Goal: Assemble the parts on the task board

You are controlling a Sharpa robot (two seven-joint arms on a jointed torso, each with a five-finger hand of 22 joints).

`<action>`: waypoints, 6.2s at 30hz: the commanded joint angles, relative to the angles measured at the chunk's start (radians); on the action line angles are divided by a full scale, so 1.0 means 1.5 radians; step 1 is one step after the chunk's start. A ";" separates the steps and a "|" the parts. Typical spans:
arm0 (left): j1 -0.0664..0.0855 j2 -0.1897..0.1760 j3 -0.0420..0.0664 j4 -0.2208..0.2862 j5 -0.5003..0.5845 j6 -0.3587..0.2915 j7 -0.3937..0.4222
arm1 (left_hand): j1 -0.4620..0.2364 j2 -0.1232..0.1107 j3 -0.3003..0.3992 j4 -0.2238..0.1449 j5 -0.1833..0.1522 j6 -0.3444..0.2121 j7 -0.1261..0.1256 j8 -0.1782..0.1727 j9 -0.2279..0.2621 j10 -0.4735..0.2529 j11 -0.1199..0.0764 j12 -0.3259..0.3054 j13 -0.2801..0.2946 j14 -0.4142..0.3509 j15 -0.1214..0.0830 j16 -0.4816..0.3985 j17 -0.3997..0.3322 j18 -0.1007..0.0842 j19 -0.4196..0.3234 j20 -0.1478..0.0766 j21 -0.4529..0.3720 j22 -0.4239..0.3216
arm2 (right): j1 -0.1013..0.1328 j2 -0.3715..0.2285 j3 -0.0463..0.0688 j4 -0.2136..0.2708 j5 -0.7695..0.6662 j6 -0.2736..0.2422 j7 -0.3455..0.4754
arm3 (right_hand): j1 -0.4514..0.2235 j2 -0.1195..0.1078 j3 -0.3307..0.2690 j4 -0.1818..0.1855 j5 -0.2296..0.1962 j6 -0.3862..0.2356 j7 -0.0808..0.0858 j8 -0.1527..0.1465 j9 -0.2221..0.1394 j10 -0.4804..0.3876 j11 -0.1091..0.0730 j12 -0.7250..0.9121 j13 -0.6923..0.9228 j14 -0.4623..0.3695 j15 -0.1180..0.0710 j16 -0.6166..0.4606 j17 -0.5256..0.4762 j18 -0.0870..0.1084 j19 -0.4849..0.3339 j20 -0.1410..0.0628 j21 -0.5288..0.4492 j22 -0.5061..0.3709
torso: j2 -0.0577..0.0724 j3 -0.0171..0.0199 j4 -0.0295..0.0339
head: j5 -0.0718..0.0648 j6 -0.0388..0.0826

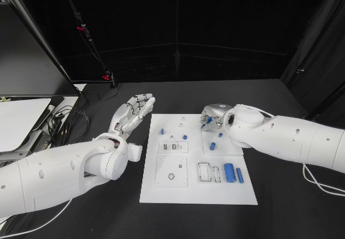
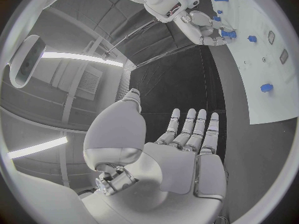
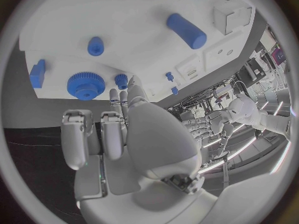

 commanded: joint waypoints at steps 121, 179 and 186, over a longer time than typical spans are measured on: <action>0.001 -0.005 -0.001 -0.003 -0.005 0.015 0.194 | -0.003 0.020 0.008 -0.002 0.006 -0.032 0.114 -0.013 -0.029 -0.007 0.002 -0.002 0.000 -0.004 0.009 -0.009 0.000 -0.005 -0.007 0.004 0.010 0.001 | -0.017 0.208 0.004 -0.239 0.063 -0.097 0.082 | 0.081 -0.004 0.049 0.055 -0.003 0.112 0.008 -0.062 0.002 0.143 0.011 -0.111 -0.001 0.051 0.018 -0.002 0.065 -0.006 0.061 0.015 0.001 0.161 | -0.004 -0.0013 -0.0002 | 0.015 -0.018; 0.001 -0.004 -0.001 -0.011 -0.005 0.019 0.182 | 0.005 0.036 0.011 -0.003 0.008 -0.026 0.114 0.001 -0.031 0.000 0.001 0.001 0.000 -0.003 0.009 -0.005 0.000 -0.005 -0.010 0.004 0.011 0.001 | -0.024 0.176 0.004 -0.209 0.224 -0.235 0.184 | -0.150 -0.159 0.128 0.078 -0.003 -0.146 -0.023 -0.139 -0.003 0.016 0.042 -0.114 0.004 0.020 0.038 -0.040 -0.083 0.032 -0.025 0.036 -0.084 0.007 | -0.005 -0.0007 -0.0003 | 0.016 -0.023; 0.001 -0.006 -0.002 -0.013 -0.007 0.021 0.178 | 0.006 0.036 0.011 -0.003 0.008 -0.025 0.114 0.001 -0.031 0.000 0.001 0.001 0.000 -0.003 0.009 -0.006 0.000 -0.005 -0.009 0.004 0.011 0.001 | -0.017 0.069 0.004 -0.090 0.367 -0.329 0.351 | -0.103 -0.115 0.164 0.057 0.000 -0.019 0.042 -0.102 0.015 0.064 0.036 -0.073 0.013 0.017 0.035 -0.048 -0.106 0.032 -0.025 0.035 -0.089 0.002 | -0.006 -0.0028 -0.0009 | 0.011 -0.021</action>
